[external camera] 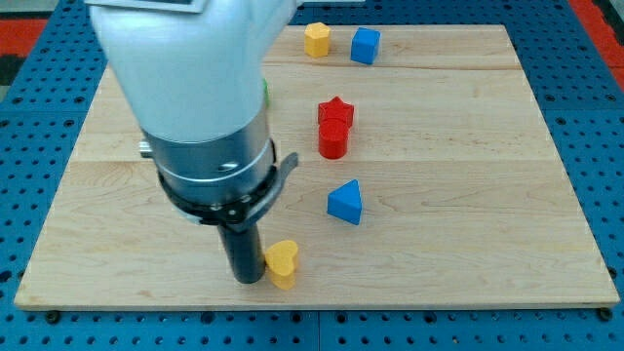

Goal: Point at the blue cube

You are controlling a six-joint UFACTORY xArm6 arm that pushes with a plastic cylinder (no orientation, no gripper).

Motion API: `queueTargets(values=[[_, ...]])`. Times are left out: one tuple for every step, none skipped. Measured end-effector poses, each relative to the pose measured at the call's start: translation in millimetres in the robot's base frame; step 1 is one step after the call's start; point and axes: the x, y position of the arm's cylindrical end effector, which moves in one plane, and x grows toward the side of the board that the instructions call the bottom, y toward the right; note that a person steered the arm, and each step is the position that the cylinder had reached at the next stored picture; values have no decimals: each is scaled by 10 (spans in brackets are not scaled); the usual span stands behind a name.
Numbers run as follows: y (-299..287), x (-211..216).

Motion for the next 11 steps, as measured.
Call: queueTargets(values=[[116, 0], [274, 0], [36, 67], [-121, -97], [210, -712], [434, -1173], [479, -1435], [346, -1484], [338, -1678], [338, -1959], [338, -2178]])
